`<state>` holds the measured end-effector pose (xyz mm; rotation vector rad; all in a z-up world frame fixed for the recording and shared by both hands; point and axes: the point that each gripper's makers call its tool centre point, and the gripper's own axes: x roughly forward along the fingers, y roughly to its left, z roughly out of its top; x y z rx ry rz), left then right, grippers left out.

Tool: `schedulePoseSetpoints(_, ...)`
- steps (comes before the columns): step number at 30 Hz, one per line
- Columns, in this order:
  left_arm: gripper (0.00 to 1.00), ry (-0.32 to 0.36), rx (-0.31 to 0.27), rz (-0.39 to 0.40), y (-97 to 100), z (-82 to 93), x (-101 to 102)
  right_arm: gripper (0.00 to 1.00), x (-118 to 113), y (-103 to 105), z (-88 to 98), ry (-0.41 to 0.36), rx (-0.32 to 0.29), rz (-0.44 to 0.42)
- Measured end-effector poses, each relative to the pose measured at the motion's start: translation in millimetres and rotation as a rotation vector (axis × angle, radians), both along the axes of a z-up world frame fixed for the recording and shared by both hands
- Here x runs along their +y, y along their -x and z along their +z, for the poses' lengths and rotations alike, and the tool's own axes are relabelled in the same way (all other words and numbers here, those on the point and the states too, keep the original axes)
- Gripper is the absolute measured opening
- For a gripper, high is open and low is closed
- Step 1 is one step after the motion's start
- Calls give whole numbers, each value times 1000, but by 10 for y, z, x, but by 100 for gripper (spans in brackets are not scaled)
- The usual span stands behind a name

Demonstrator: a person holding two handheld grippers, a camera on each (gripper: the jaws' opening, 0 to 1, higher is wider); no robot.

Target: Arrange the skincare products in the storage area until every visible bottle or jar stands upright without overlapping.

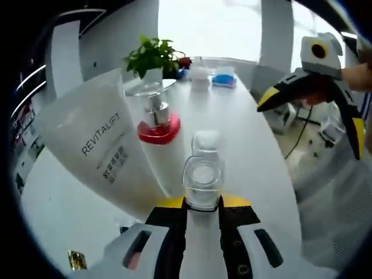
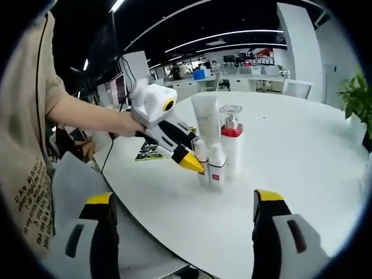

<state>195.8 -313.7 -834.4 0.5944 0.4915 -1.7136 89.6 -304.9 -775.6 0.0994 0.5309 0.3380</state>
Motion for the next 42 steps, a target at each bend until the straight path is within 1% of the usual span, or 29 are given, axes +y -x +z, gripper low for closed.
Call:
schedulePoseSetpoints(8,18,4,-2,-7,-33,6,3,97,66,-35,1,-9,3,4)
schedulePoseSetpoints(16,18,-11,-2,-4,-53,-3,38,97,97,-34,22,-11,5,4)
schedulePoseSetpoints(21,25,-12,15,1,-43,11,49,97,93,-28,38,-7,6,1)
schedulePoseSetpoints(27,28,-19,15,-4,-18,49,93,97,126,-25,85,-2,3,3)
schedulePoseSetpoints(30,31,-26,14,-2,-15,81,153,97,154,-32,118,2,-1,9)
schedulePoseSetpoints(33,37,-34,15,9,-24,111,237,97,188,-45,158,7,-9,17)
schedulePoseSetpoints(37,39,-38,13,25,-20,164,372,97,239,-63,209,10,-21,27)
schedulePoseSetpoints(42,47,-46,20,76,-44,214,577,97,288,-61,250,13,-30,36)
